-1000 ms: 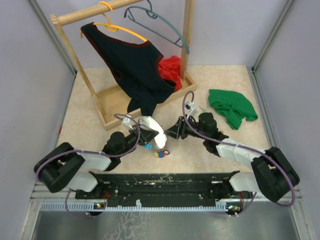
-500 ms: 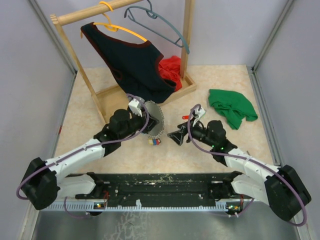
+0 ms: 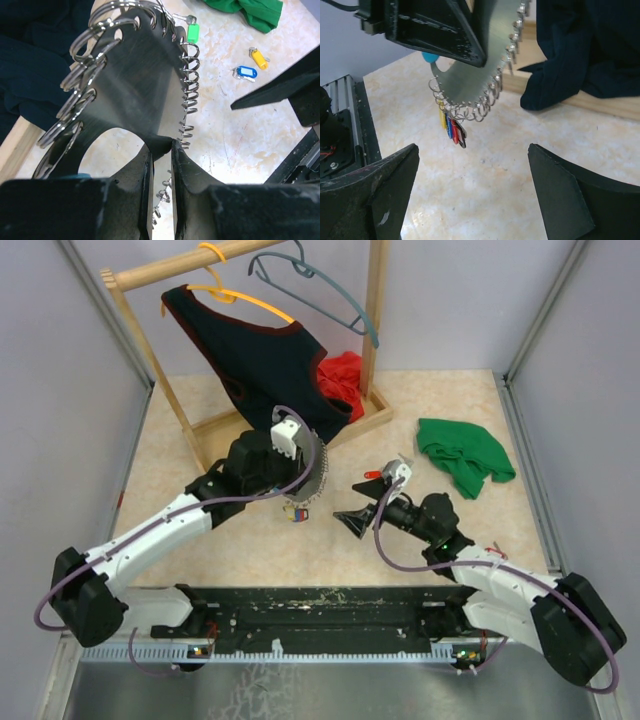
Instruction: Put the keys on the keyring
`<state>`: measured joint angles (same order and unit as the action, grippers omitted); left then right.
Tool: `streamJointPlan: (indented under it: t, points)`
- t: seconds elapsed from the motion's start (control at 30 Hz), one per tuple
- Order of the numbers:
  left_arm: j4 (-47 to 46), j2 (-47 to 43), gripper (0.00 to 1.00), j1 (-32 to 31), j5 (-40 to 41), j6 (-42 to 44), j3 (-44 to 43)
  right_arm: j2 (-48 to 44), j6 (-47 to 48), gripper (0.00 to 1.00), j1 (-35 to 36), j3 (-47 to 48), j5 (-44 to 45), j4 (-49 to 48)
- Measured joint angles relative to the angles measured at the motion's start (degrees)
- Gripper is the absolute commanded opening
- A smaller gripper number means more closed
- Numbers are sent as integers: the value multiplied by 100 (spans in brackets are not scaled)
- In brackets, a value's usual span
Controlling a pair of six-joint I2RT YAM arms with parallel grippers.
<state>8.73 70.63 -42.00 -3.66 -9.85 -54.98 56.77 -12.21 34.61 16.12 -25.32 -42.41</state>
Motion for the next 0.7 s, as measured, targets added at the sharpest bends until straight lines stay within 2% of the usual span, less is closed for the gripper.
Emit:
streamJointPlan:
  t: [0.17, 0.27, 0.4, 0.7]
  points:
    - [179, 111, 0, 0, 4, -22, -256, 162, 448, 73, 470, -192, 304, -566]
    - [227, 131, 0, 0, 2, -87, -293, 424, 728, 68, 754, -315, 573, -964]
    - [262, 144, 0, 0, -4, -225, -345, 933, 1045, 56, 1016, -463, 874, -1683]
    - [238, 66, 0, 0, 7, -632, -348, 2013, 1545, 40, 1484, -481, 1338, -3001]
